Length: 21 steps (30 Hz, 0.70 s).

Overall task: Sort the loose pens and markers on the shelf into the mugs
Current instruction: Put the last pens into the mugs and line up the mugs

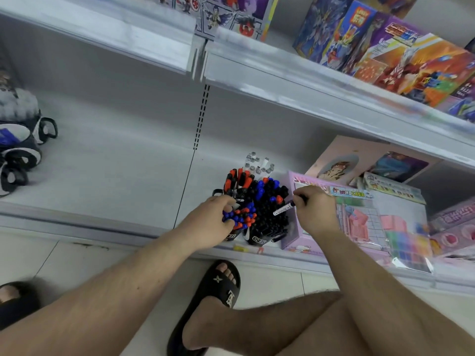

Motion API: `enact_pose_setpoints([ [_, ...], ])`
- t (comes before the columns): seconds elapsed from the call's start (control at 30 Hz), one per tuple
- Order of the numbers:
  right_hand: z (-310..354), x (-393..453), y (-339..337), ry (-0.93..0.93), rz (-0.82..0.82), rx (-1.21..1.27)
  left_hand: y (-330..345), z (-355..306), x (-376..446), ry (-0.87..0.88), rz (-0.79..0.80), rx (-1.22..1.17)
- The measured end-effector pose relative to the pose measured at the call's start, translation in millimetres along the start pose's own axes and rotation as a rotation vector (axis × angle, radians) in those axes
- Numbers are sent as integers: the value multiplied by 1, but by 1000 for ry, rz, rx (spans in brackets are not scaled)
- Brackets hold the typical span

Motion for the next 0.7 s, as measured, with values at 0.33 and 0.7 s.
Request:
enact_pose_setpoints([
  [0.33, -24, 19, 5, 336, 26, 98, 3, 7, 7, -13, 6, -39],
  [0.7, 5, 31, -1, 82, 191, -193, 12, 9, 16, -40, 39, -30],
])
Point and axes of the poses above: each hand's wrist, its own x-axis towards the middle knuckle, its own y-axis out of the palm, z = x × y, the point moved 3 cm from there along x, towards the middle knuckle, and after that the axes turned 13 degrees about z, right-handed, at the moved point
